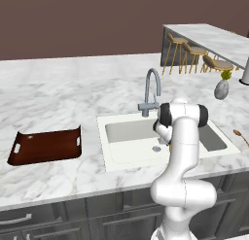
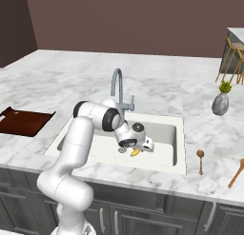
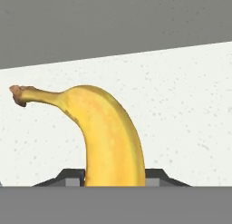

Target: Pick up all produce items and place them in the sink. Turn on the sink faucet to wash them. Then turn the sink off and put them in the tray.

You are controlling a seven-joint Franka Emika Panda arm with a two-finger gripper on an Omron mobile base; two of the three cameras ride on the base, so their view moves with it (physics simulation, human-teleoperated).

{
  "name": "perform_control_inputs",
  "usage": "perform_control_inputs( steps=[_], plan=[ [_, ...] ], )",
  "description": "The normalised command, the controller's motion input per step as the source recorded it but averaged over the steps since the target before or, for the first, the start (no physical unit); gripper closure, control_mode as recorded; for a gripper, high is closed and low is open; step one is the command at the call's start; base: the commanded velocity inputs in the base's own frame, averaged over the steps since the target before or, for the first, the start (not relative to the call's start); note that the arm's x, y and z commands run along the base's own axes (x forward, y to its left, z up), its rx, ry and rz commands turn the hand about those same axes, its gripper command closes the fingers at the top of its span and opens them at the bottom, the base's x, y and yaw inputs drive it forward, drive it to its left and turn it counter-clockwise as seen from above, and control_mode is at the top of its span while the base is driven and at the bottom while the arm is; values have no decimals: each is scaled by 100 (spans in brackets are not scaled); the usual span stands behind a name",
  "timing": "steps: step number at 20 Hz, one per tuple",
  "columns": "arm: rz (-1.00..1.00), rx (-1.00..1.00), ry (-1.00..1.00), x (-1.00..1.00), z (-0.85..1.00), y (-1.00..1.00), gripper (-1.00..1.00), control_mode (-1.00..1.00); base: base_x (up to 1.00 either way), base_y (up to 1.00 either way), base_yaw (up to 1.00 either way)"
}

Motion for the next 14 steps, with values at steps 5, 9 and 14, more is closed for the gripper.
perform_control_inputs(
  steps=[5, 9, 14],
  plan=[
    [0, 0, -5, -40, 35, 0, 100, -100, 0, 0, 0],
    [-1, 0, -6, -21, 62, 1, 100, -100, 0, 0, 0],
    [0, 0, -8, -20, 65, 0, 100, -100, 0, 0, 0]
  ],
)
